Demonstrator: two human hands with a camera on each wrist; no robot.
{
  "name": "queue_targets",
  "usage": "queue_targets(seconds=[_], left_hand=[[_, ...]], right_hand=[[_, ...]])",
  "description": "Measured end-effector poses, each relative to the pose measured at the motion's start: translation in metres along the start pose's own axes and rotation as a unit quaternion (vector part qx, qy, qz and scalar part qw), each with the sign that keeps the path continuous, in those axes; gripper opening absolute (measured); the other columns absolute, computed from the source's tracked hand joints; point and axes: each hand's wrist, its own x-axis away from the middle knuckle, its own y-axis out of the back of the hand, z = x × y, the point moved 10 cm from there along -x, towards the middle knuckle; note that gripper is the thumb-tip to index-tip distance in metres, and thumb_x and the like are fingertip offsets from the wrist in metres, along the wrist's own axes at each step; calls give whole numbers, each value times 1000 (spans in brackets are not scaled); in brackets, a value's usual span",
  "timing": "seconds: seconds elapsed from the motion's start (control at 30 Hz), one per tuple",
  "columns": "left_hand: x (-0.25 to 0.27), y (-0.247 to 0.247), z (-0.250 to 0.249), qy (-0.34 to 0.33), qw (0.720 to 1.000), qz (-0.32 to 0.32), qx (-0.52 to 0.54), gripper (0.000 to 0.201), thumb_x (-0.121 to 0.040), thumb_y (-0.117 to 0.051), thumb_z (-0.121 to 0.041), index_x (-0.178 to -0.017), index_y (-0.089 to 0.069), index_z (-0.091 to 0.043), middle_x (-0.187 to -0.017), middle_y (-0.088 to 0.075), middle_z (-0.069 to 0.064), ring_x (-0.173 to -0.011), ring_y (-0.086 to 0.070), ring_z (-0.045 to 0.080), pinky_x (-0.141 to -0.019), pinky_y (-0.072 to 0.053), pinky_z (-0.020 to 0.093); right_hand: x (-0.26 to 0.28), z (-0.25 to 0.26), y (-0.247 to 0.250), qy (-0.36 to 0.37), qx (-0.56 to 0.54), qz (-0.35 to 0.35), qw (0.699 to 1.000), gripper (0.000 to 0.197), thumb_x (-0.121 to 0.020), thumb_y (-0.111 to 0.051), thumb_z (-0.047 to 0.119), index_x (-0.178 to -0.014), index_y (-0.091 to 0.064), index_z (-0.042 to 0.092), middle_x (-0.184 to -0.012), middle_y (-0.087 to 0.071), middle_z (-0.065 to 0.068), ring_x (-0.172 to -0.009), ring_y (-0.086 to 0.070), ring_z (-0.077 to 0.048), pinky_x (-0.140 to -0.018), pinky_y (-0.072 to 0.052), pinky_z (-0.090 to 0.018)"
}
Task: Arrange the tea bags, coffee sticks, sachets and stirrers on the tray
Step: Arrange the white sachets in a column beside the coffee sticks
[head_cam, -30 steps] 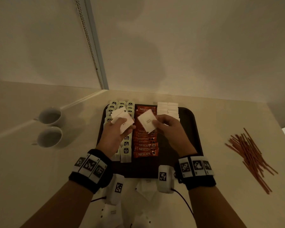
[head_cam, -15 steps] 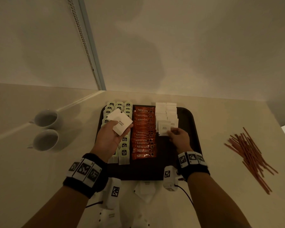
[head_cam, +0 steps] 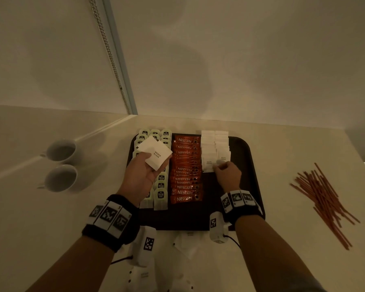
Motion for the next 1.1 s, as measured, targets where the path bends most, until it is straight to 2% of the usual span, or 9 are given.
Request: queue_targets(seconds=[0.17,0.23,0.33,0.43,0.57,0.73,0.87,0.97,1.1], left_hand=[[-5,3,-1,-17,998,-25,-56,22,-98,-40,-4,-108,-54,-19,-105,-61,7,-96,-60,23,-67,-59,30],[-6,4,1,-20,995,-37,-92,18,-97,-45,-5,-101,-56,-19,-104,-61,6,-97,-60,22,-64,-59,28],[-7,7,3,-32,983,-42,-175,15,-95,-53,-9,-101,-57,-21,-106,-63,7,-97,-63,23,-64,-59,26],[-5,8,3,-42,978,-35,-203,15,-92,-57,-12,-104,-59,-21,-105,-66,10,-95,-65,23,-63,-56,24],[-1,4,-5,-65,978,-14,-197,22,-89,-60,-5,-106,-60,-19,-95,-70,6,-78,-68,16,-61,-55,21],[-1,3,-11,-98,976,-19,-192,30,-86,-60,3,-112,-57,-12,-101,-69,8,-90,-69,18,-67,-57,25],[-2,4,-7,-85,975,-32,-202,16,-91,-57,-5,-105,-59,-13,-100,-66,8,-88,-68,18,-65,-56,24],[-5,14,-2,-49,986,-62,-149,14,-95,-49,-9,-106,-56,-13,-100,-60,13,-82,-63,26,-54,-53,20],[-8,19,-5,-43,988,-54,-141,19,-97,-45,-9,-113,-55,-9,-104,-61,19,-78,-66,28,-55,-54,21]], right_hand=[[16,44,7,86,-44,-2,995,19,-88,-62,29,-92,-54,13,-87,-57,3,-83,-58,-13,-73,-51,-26],[39,88,-3,153,-122,82,977,21,-89,-60,36,-92,-56,16,-88,-60,6,-83,-59,-10,-68,-47,-20],[80,146,-22,229,-169,227,931,21,-88,-61,37,-101,-61,21,-97,-65,4,-89,-64,-11,-74,-55,-22],[98,172,-23,293,-121,237,918,15,-90,-61,25,-103,-64,19,-86,-63,5,-80,-62,-10,-68,-53,-17],[92,161,-21,222,-187,223,931,7,-90,-60,19,-95,-60,14,-98,-64,-7,-91,-63,-23,-75,-55,-34],[103,144,-26,170,-219,278,920,16,-86,-64,11,-98,-53,10,-107,-64,-13,-90,-66,-25,-69,-58,-30],[100,122,-23,116,-267,285,913,20,-84,-66,10,-102,-57,9,-104,-67,-15,-93,-67,-31,-80,-57,-41],[81,94,-11,75,-308,246,916,18,-86,-62,7,-104,-58,11,-106,-67,-14,-97,-66,-27,-81,-57,-37],[38,39,17,44,-241,133,960,24,-90,-58,7,-114,-55,9,-113,-62,-7,-97,-63,-17,-80,-56,-30]])
